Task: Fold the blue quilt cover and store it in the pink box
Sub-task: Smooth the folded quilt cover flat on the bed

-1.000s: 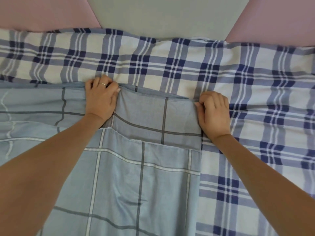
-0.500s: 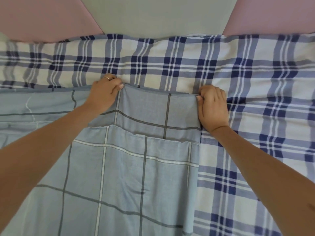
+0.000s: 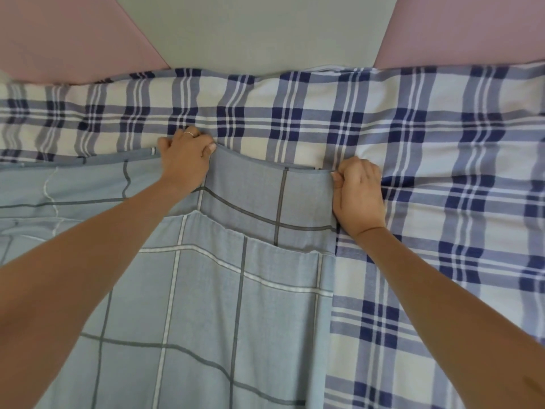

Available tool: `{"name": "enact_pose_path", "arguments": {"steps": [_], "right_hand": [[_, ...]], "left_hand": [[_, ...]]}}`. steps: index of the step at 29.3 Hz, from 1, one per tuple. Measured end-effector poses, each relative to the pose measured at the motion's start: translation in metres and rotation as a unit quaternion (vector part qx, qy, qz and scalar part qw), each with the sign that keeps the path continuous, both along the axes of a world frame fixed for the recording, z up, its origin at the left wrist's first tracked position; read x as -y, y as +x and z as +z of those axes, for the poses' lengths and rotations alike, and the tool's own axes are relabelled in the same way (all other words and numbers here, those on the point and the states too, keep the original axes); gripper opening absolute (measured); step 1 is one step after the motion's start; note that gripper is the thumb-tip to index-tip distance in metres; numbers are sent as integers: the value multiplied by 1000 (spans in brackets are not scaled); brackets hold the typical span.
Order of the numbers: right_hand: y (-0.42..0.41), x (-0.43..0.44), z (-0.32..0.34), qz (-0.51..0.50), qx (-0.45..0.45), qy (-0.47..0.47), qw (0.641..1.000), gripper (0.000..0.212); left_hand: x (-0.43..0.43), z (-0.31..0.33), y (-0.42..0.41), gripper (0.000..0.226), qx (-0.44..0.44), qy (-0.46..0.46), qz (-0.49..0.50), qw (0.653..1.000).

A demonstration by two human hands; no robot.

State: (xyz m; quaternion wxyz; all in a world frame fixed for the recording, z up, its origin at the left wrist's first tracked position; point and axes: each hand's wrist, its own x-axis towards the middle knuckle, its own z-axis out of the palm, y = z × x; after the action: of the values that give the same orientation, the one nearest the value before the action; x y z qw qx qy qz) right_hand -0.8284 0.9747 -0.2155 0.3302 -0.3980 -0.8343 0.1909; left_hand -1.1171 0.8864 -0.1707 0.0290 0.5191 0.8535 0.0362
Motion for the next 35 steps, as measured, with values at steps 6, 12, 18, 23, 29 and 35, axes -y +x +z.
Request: {"name": "enact_pose_path", "arguments": {"steps": [6, 12, 18, 23, 29, 35], "right_hand": [[1, -2, -1, 6, 34, 32, 999, 17], [-1, 0, 0, -6, 37, 41, 998, 16], [-1, 0, -2, 3, 34, 54, 998, 18], [0, 3, -6, -19, -5, 42, 999, 10], [-2, -4, -7, -44, 9, 20, 999, 9], [-1, -5, -1, -43, 40, 14, 998, 21]], "left_hand": [[-1, 3, 28, 21, -2, -27, 159, 987], [21, 5, 47, 40, 44, 42, -32, 998], [-14, 14, 74, 39, 135, 39, -197, 970], [-32, -11, 101, 31, 108, 32, -258, 959], [-50, -24, 106, 26, 126, 67, -177, 974], [-38, -16, 115, 39, 147, 51, -142, 978]]}}
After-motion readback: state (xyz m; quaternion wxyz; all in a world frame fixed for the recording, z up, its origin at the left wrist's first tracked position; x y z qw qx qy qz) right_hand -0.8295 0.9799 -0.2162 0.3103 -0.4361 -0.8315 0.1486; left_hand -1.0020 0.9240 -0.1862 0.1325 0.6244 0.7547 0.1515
